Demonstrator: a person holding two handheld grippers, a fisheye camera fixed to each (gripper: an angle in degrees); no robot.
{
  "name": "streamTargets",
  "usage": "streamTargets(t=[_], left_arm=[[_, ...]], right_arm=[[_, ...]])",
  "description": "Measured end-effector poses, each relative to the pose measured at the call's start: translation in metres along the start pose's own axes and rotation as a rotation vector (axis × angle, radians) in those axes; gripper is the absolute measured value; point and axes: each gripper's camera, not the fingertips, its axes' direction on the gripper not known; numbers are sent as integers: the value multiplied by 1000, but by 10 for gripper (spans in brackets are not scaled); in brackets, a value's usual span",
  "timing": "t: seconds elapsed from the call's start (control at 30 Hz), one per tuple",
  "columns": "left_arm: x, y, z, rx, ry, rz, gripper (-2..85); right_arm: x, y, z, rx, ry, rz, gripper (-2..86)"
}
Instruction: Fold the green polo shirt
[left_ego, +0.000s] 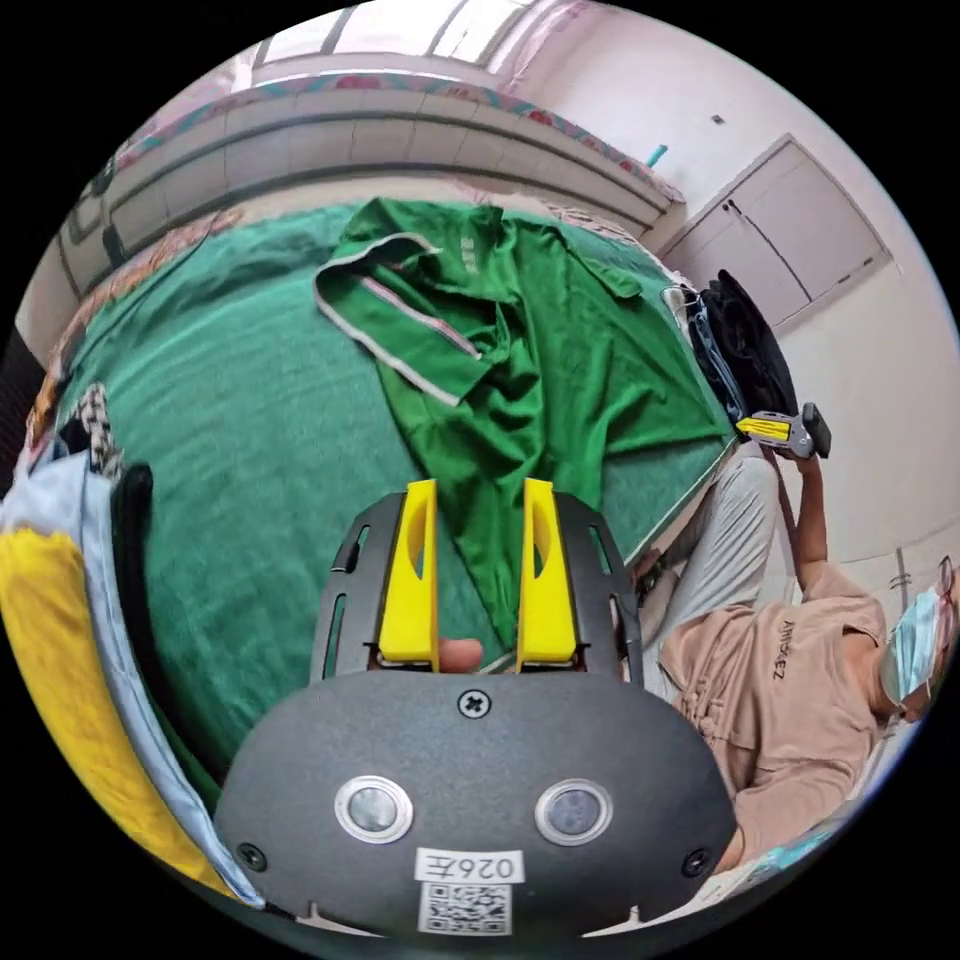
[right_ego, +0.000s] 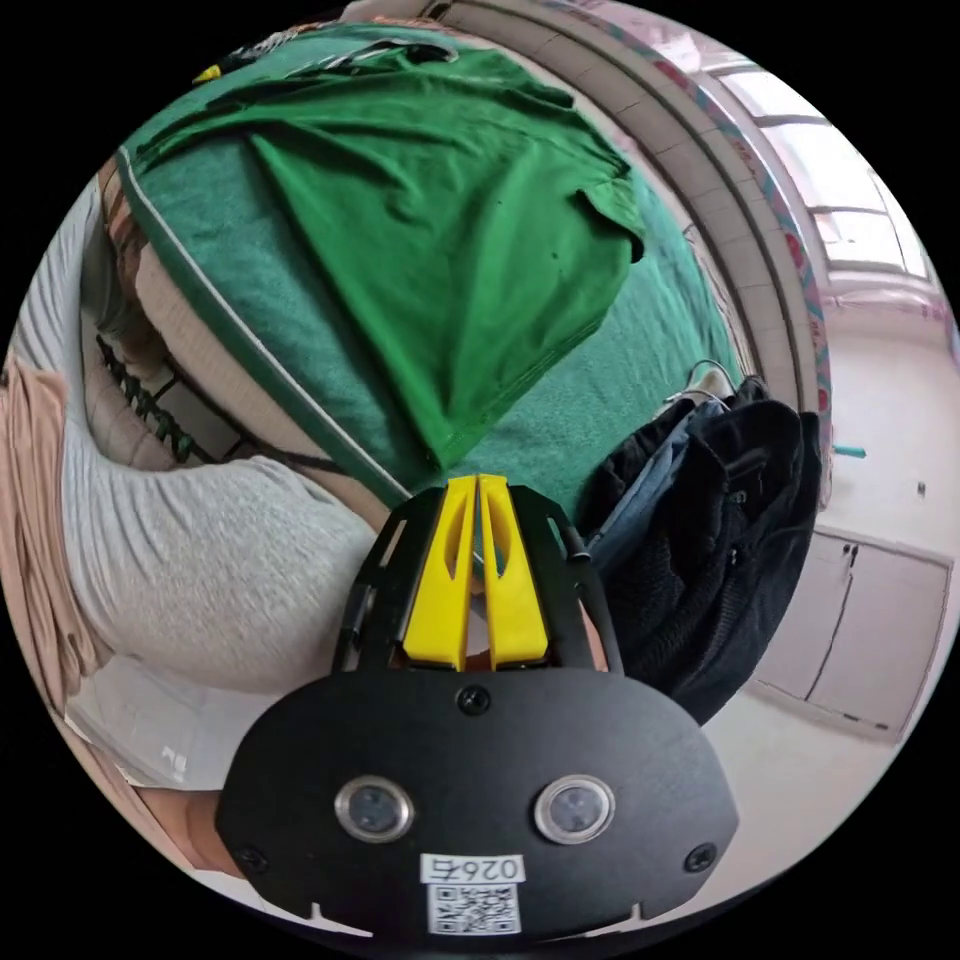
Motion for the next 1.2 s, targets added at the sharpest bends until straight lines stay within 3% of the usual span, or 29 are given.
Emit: streamTargets(t=[0.13, 0.27, 0.4, 0.6, 0.77, 0.93, 1.07, 1.2], left_arm=[[21, -51, 33, 24, 0, 135, 146], [37, -104, 93, -65, -75, 234, 146], [32, -131, 163, -296, -220, 263, 69], [-19, -127, 129, -201, -337, 151, 25], [-104, -56, 85, 99, -173, -136, -2], [-138, 33, 96, 199, -76, -193, -8], [-138, 121, 103, 341, 18, -168, -9], [-140, 182, 116, 348, 121, -148, -9]], right_arm=[[37, 17, -29, 170, -84, 173, -9], [64, 8, -59, 372, -166, 282, -9], [77, -29, -65, 425, -192, 292, -9], [96, -70, -13, 392, -341, 304, -9], [117, -41, 39, 307, -446, 350, -9], [130, -11, 40, 377, -545, 357, -9], [117, 1, 26, 424, -492, 273, -10], [99, 19, 4, 503, -341, 238, -11]])
